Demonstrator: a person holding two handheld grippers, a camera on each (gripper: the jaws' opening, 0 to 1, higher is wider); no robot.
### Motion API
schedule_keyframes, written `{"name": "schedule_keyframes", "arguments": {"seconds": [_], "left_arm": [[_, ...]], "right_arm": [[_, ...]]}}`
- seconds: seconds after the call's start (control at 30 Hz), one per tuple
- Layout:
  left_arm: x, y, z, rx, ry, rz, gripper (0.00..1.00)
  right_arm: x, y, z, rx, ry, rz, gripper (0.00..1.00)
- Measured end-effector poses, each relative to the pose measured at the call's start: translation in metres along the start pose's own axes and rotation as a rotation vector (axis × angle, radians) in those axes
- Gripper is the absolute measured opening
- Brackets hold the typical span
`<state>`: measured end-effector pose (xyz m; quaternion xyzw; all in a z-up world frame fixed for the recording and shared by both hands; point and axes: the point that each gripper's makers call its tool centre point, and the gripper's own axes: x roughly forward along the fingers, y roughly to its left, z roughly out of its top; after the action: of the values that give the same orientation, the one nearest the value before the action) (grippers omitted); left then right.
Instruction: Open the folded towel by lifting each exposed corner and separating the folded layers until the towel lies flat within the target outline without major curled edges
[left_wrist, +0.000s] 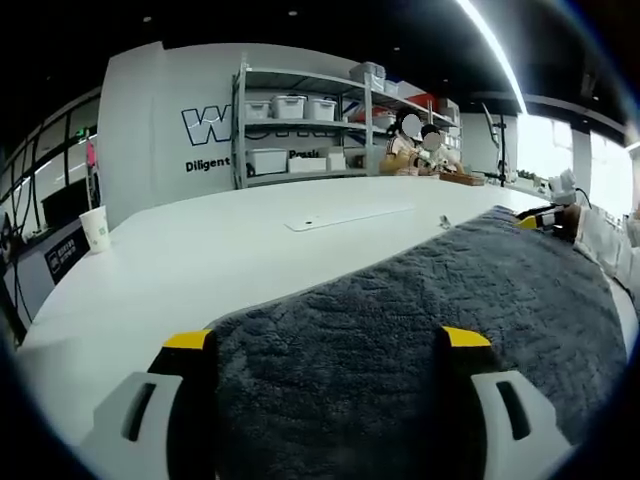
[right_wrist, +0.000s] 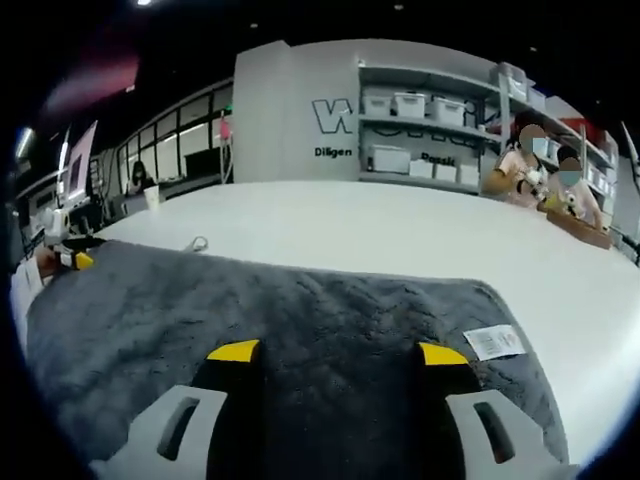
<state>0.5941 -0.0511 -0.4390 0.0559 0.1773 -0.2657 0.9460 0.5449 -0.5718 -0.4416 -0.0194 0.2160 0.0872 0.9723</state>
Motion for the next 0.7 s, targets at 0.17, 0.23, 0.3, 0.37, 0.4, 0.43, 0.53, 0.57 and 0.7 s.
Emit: {"name": "schedule_keyframes", "arguments": {"seconds": [0.17, 0.23, 0.3, 0.37, 0.4, 0.43, 0.53, 0.57, 0.7], "left_arm": [[0.0, 0.0, 0.0, -0.001, -0.003, -0.002, 0.89], [-0.001, 0.0, 0.0, 0.004, 0.002, -0.006, 0.89], [-0.002, 0.001, 0.002, 0.013, 0.011, -0.003, 0.9], [-0.007, 0.004, 0.004, 0.018, 0.022, 0.017, 0.91], [-0.009, 0.003, 0.005, 0.018, 0.021, 0.016, 0.9], [-0.013, 0.003, 0.008, 0.012, 0.015, 0.012, 0.9], [-0.027, -0.008, 0.023, -0.044, -0.034, -0.017, 0.91], [-0.029, -0.01, 0.025, -0.046, -0.036, -0.02, 0.91], [-0.05, -0.031, 0.022, -0.094, 0.005, -0.027, 0.93]], "right_arm": [[-0.001, 0.0, 0.0, 0.003, 0.008, 0.005, 0.57], [-0.002, 0.0, 0.002, 0.008, 0.011, 0.01, 0.58], [-0.005, 0.0, 0.006, 0.005, 0.001, 0.008, 0.59], [-0.009, 0.003, 0.013, -0.007, -0.021, 0.022, 0.59], [-0.013, 0.006, 0.017, -0.015, -0.034, 0.043, 0.6], [-0.014, 0.008, 0.018, -0.018, -0.037, 0.05, 0.61], [-0.023, 0.015, 0.02, -0.058, -0.026, 0.09, 0.64], [-0.024, 0.016, 0.019, -0.067, -0.02, 0.097, 0.65], [-0.038, 0.017, 0.004, -0.159, 0.055, 0.102, 0.7]]}}
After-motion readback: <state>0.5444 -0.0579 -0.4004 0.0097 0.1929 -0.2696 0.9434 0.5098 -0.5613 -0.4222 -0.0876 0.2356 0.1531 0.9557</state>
